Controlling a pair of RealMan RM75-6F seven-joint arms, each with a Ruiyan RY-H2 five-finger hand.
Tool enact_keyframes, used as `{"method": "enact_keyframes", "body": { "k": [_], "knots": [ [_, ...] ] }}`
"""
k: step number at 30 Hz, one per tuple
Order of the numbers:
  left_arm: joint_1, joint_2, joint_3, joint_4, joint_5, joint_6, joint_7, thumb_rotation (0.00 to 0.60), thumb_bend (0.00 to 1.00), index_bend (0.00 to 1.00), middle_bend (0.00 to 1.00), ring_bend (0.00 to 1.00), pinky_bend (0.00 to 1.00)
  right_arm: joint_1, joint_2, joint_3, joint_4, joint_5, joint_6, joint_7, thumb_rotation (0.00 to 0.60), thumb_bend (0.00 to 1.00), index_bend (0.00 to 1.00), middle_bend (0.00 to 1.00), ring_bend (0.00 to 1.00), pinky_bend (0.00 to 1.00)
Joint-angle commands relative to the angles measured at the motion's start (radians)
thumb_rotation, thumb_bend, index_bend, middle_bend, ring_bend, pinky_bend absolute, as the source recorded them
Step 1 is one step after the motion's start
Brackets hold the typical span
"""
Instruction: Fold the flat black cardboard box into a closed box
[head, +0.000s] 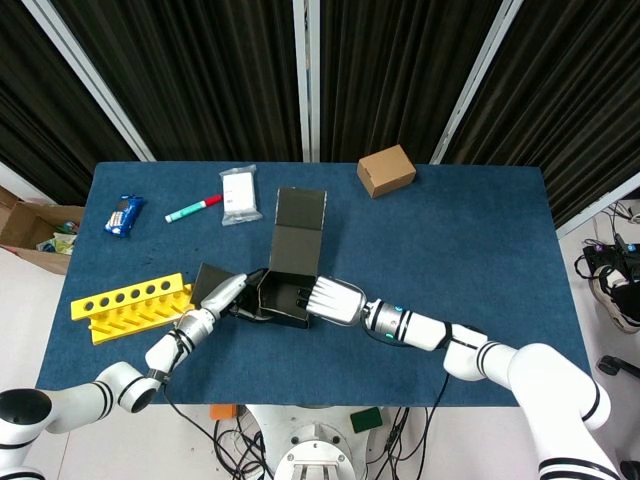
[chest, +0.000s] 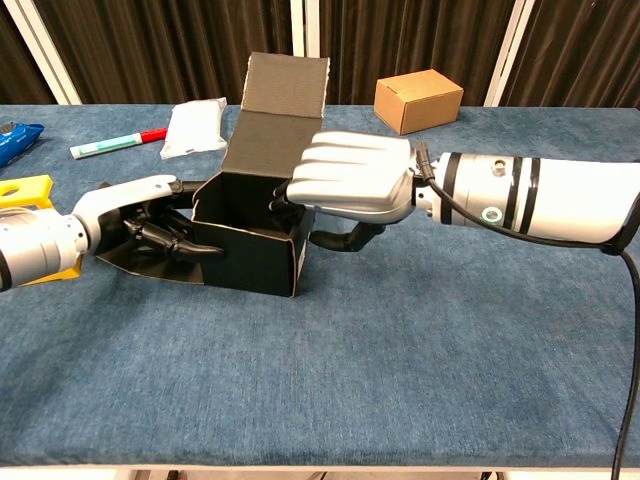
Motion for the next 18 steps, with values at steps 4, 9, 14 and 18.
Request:
{"method": "enact_keyframes", "body": {
  "k": [4,9,14,18],
  "knots": [
    [0.0,0.002,-0.002,-0.004,0.0,-0.003,0.003,0.532,0.13,0.5,0.4,0.68,0.95,0.0,0.005,-0.002,0.001,-0.003,0.002,-0.004,0.6,0.64,0.97,0.95,0.78,0.97],
    [0.001,0.002,-0.006,-0.006,-0.003,-0.005,0.016,0.544,0.13,0.5,0.4,0.68,0.95,-0.007,0.011,0.004,0.0,0.003,0.012,-0.014,0.6,0.41,0.8,0.8,0.78,0.97],
    [0.004,0.003,-0.015,-0.013,-0.011,0.001,0.027,0.54,0.13,0.49,0.4,0.68,0.95,-0.024,0.01,0.025,-0.006,0.024,0.038,-0.005,0.6,0.15,0.34,0.37,0.77,0.96],
    [0.007,0.007,-0.018,-0.022,-0.017,0.0,0.042,0.55,0.13,0.48,0.4,0.68,0.95,-0.037,0.011,0.045,-0.012,0.041,0.068,0.015,0.6,0.06,0.07,0.16,0.77,0.96]
  ]
}}
